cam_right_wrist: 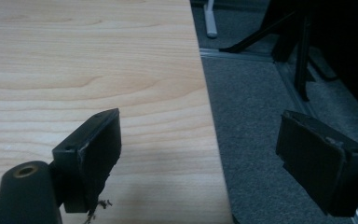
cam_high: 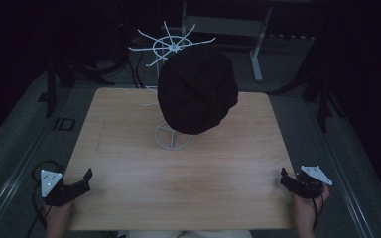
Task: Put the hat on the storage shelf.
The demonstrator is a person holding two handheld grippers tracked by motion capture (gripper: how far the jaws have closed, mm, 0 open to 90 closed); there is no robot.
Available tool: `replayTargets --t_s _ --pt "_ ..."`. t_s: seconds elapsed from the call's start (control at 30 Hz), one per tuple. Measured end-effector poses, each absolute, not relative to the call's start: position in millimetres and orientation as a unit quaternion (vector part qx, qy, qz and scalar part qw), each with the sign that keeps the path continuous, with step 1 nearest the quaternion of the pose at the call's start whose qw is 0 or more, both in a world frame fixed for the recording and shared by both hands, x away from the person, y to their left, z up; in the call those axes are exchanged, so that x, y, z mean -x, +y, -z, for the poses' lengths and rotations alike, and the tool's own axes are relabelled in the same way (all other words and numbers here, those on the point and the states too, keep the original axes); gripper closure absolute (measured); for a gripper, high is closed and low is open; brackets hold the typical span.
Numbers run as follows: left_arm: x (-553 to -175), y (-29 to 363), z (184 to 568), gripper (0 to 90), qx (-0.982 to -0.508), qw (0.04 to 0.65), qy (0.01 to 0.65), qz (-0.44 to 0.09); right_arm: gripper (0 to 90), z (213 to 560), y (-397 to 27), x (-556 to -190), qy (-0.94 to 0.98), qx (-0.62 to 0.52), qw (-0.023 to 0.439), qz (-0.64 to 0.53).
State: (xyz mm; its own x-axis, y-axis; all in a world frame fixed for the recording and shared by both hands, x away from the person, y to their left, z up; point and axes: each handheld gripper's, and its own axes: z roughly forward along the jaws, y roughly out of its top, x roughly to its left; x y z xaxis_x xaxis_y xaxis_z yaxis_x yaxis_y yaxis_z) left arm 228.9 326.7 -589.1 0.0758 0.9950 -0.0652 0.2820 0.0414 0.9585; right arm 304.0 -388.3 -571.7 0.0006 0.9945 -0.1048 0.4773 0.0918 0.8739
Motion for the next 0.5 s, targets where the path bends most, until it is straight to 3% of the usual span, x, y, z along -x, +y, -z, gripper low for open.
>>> replayTargets --t_s 0.5 --pt "-229.0 326.9 589.1 1.4 -0.572 0.459 0.558 -0.388 14.1 572.8 -390.1 -305.3 0.628 -0.590 0.389 -0.325"
